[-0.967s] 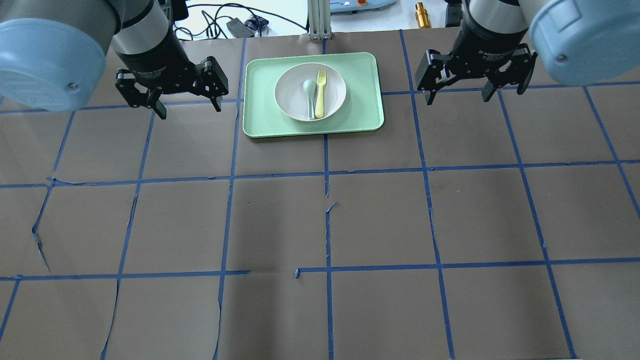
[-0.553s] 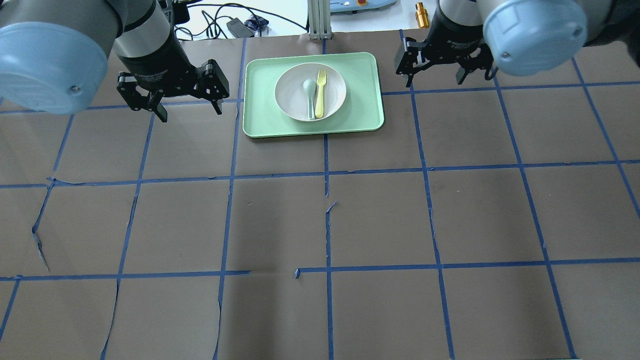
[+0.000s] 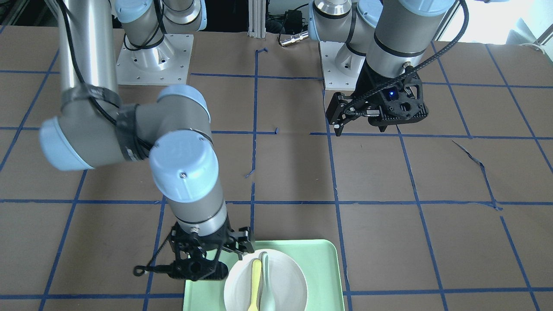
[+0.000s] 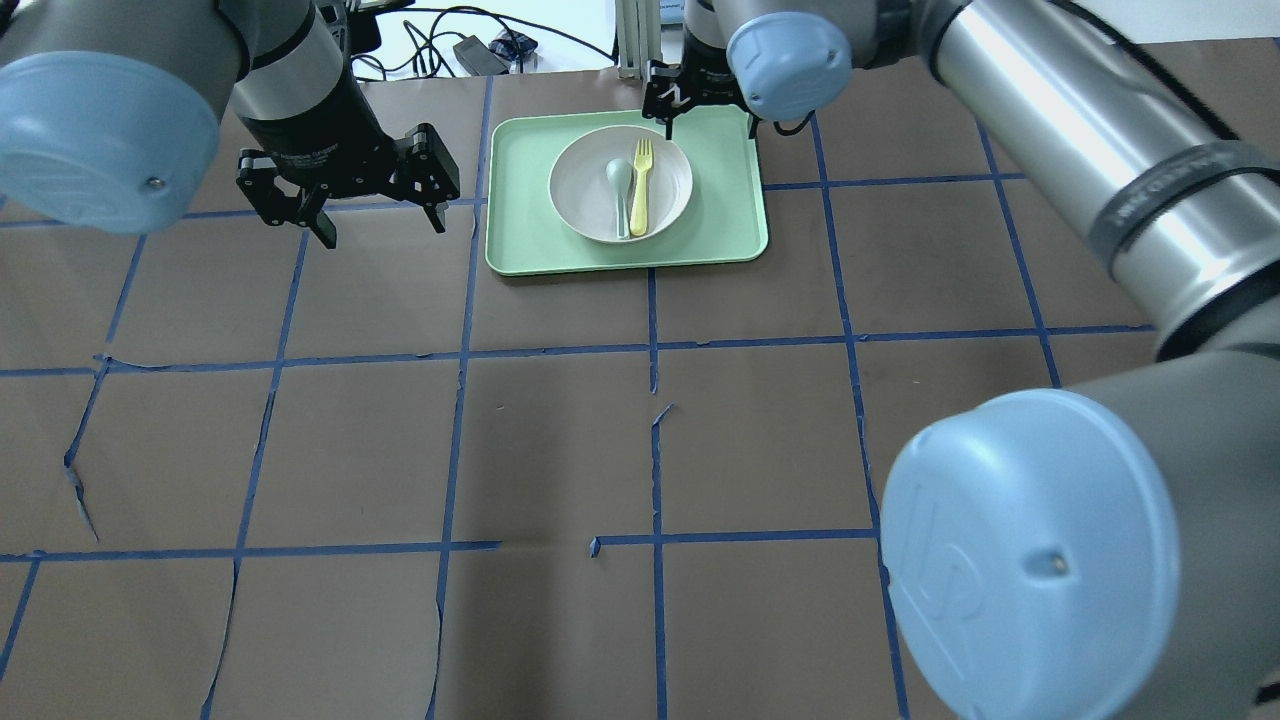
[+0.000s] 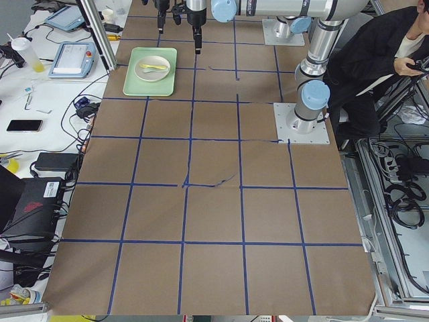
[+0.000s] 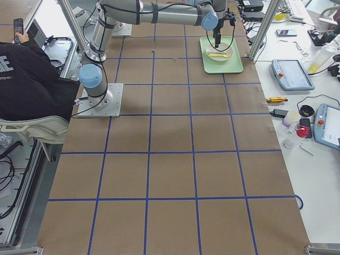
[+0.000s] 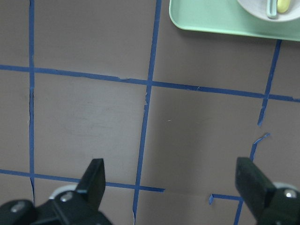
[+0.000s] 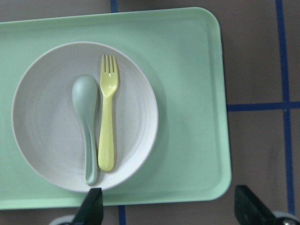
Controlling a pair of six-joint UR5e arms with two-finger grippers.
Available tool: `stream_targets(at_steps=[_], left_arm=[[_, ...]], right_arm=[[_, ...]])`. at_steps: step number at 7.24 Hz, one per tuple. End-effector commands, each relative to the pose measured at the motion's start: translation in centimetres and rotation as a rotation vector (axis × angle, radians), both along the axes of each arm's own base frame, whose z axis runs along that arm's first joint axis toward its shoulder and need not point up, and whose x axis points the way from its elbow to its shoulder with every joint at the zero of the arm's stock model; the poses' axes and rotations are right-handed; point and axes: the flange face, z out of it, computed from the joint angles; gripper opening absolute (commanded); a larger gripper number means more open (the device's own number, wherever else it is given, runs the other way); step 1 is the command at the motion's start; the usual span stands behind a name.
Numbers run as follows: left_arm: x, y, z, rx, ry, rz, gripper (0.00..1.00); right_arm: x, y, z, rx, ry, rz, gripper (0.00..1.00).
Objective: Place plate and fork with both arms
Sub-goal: 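Reach the right gripper to the plate and grasp the yellow fork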
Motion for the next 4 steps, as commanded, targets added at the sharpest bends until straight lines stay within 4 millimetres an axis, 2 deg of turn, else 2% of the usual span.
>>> stream_targets(at_steps=[1, 2, 3, 4], left_arm=[[0.0, 0.1, -0.2, 0.001, 0.0, 0.0, 1.0], [0.0, 0.1, -0.2, 0.001, 0.0, 0.0, 1.0], [0.0, 0.1, -0.2, 0.001, 0.0, 0.0, 1.0], [0.0, 0.1, -0.2, 0.001, 0.0, -0.002, 1.0]], right_arm=[[4.4, -2.0, -6.0, -0.048, -0.096, -0.093, 1.0], [4.7, -2.0, -7.8, -0.017, -0.103, -0.078, 1.0], [4.8, -1.9, -8.4, -0.001, -0.112, -0.069, 0.98], [4.7, -1.7, -9.1, 0.008, -0.105, -0.069, 0.71]])
